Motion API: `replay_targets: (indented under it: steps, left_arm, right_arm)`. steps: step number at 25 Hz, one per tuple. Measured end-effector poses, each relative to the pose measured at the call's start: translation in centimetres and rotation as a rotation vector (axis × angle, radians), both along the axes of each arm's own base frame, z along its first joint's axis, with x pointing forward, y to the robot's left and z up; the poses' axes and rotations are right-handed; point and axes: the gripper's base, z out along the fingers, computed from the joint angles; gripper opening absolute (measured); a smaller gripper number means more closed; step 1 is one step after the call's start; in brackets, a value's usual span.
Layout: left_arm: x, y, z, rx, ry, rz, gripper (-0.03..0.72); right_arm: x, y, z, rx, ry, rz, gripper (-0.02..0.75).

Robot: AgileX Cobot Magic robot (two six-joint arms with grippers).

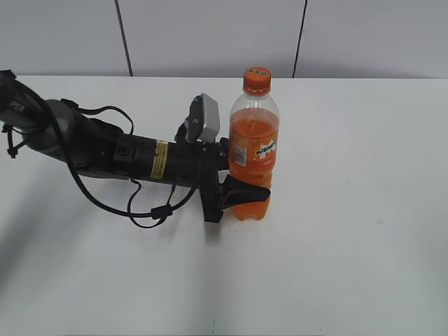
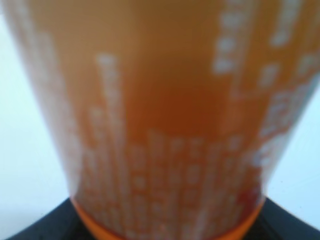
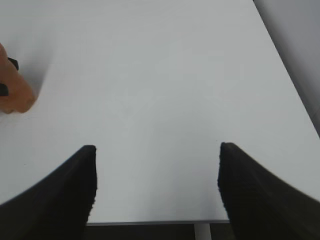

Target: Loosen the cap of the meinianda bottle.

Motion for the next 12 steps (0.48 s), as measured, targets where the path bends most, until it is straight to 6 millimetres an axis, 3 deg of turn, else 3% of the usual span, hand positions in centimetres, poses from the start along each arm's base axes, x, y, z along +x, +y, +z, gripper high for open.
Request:
replay_targets:
  steps: [4,12]
  left_arm:
    - [0.0,0.0,0.0,0.0,0.0,-0.001,0.405]
    - [0.0,-0.1,0.0,0.0,0.0,-0.002,0.405]
  right_arm:
    - [1.5,0.3,1.6,0.031,0.108,0.019,0.565]
    - [9.0,0.5,5.1,0.029,0.358,0.023,0.565]
